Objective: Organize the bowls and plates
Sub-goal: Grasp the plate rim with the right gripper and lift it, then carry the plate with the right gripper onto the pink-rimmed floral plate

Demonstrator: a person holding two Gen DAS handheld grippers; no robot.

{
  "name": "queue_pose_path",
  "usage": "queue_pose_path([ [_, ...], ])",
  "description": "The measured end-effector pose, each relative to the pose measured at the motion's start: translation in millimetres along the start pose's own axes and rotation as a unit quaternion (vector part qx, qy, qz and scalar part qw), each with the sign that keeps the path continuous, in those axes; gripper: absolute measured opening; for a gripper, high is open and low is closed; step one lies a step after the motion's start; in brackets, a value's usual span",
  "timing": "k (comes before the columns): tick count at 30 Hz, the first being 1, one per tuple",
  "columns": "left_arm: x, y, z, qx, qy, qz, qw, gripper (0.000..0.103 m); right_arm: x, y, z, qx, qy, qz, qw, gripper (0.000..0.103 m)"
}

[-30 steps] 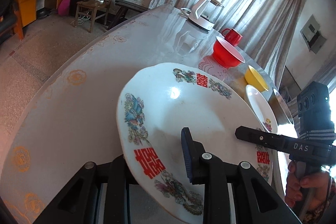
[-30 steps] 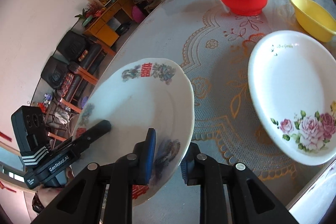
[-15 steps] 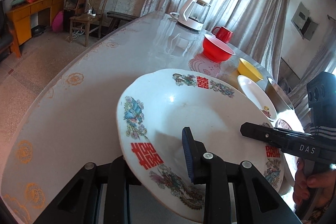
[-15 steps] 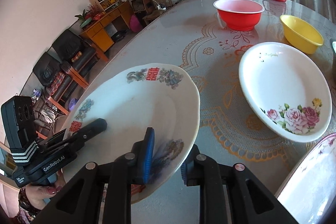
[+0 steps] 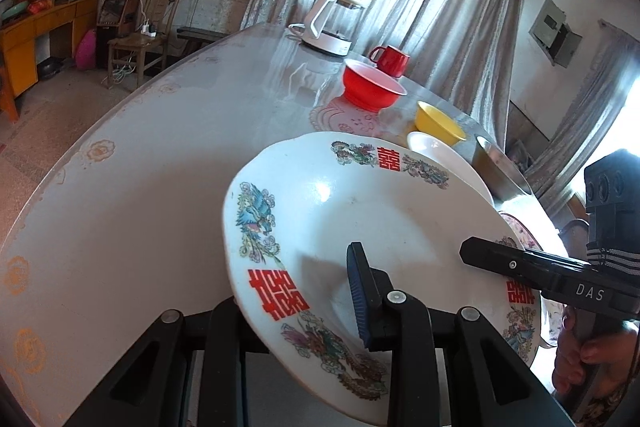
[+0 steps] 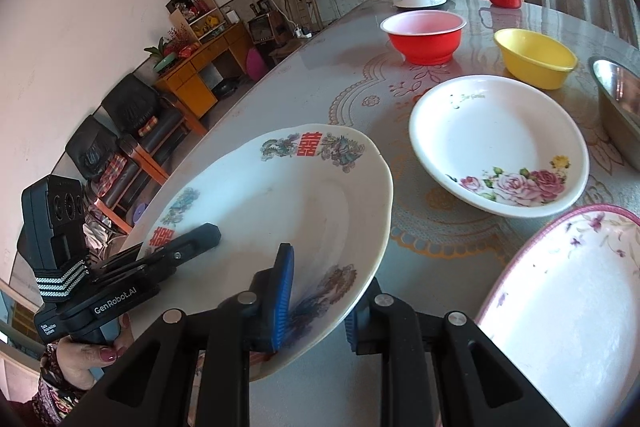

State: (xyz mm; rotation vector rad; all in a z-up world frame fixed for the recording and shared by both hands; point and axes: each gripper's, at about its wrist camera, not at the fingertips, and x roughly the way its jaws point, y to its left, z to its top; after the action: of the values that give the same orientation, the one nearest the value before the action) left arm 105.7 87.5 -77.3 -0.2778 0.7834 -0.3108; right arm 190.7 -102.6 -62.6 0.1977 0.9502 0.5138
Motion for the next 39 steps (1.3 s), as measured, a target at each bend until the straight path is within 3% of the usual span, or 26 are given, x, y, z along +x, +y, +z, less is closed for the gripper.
queue_pose_path([
  [19,-5,-110,-1,0.101,-0.011,-0.067,0.9926,0.029,-95,-48,-47,0.05,-0.099,-0.048,0.993,0.022],
  [30,28,-169,-13,0.141,0.03,-0.102,0.9842,0.029,-130,-95,-78,0.107,-0.119,-0.082,0.984,0.022],
  [39,56,-200,-22,0.155,0.07,-0.111,0.9791,0.029,-141,-131,-96,0.146,-0.121,-0.104,0.976,0.022],
])
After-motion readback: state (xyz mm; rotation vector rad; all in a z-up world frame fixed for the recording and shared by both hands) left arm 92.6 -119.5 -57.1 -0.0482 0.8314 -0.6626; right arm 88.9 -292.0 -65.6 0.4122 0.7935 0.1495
